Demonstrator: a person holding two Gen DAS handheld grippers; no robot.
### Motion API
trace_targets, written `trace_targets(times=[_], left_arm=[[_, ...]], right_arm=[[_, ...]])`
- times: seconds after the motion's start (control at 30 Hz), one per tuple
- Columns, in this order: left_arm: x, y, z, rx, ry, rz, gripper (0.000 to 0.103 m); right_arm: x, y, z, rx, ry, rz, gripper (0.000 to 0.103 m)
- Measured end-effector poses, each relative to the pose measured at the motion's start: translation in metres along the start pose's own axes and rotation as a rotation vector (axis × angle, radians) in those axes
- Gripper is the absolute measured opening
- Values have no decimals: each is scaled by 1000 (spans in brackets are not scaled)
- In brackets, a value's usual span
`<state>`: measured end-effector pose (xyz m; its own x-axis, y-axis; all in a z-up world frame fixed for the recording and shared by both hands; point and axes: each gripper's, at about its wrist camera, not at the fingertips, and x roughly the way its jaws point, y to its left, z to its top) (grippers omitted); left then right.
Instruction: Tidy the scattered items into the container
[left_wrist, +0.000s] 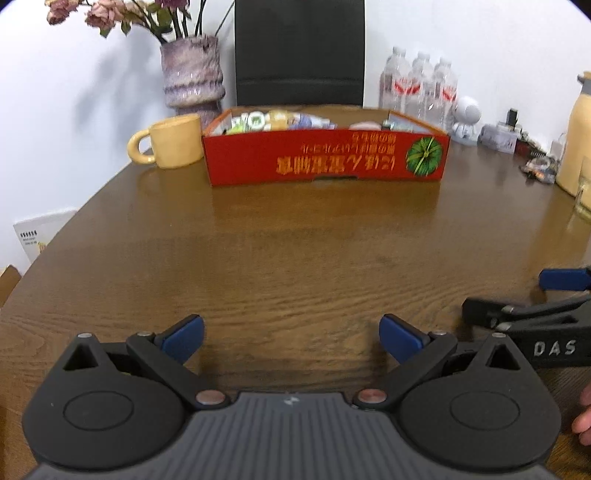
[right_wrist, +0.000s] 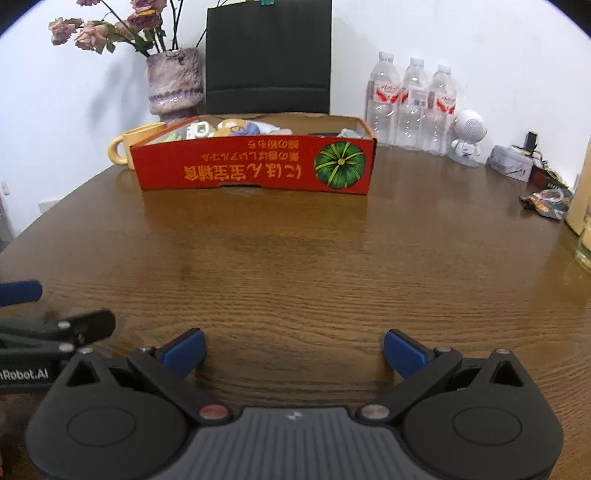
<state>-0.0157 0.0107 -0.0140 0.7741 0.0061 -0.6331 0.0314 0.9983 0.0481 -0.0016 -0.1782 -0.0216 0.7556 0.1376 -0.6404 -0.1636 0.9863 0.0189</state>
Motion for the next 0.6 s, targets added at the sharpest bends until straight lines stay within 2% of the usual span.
trace_targets(times=[0.6], left_arm=[[2, 5, 0, -36, 15, -12, 103]], right_arm=[[1, -1, 1, 4, 3, -1, 103]])
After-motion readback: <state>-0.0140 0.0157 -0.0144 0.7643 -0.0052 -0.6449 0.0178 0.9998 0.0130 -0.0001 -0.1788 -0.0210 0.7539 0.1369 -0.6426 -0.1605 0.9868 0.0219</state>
